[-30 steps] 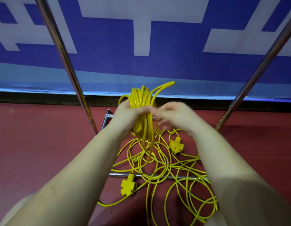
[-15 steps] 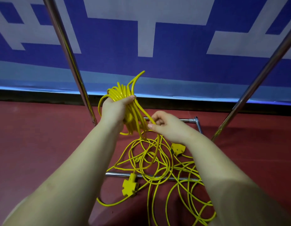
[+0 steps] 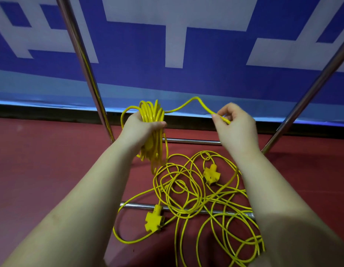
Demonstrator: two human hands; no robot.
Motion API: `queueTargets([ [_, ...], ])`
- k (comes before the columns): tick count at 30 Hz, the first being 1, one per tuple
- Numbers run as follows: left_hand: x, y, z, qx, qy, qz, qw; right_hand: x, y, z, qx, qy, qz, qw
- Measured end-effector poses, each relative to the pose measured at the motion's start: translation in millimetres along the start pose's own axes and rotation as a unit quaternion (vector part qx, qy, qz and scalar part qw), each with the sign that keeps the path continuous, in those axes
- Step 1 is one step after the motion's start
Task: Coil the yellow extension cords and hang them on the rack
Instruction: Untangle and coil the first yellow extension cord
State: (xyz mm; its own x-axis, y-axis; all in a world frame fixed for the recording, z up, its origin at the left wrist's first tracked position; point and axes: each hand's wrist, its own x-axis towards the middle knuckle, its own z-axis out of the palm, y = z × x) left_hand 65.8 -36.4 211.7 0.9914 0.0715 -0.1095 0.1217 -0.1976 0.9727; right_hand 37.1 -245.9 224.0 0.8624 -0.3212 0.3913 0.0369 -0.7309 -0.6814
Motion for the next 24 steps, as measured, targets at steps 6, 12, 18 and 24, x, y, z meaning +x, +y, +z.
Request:
queueTargets([
  [6, -2, 2, -1, -0.035, -0.049, 0.013, 0.998, 1, -6, -12, -0.187, -0.282, 0.014, 0.941],
  [12, -6, 0, 7, -0.040, -0.119, 0.007, 0.992, -6, -16, -14, 0.004, -0.394, -0.004, 0.919],
  [18, -13, -2, 19, -0.075, -0.189, 0.005, 0.979, -7, -20, -6, 0.140, -0.280, 0.066, 0.948],
  [24, -17, 0, 28, -0.080, -0.170, 0.032, 0.982, -11, -19, 1, 0.230, -0.263, 0.073, 0.934],
])
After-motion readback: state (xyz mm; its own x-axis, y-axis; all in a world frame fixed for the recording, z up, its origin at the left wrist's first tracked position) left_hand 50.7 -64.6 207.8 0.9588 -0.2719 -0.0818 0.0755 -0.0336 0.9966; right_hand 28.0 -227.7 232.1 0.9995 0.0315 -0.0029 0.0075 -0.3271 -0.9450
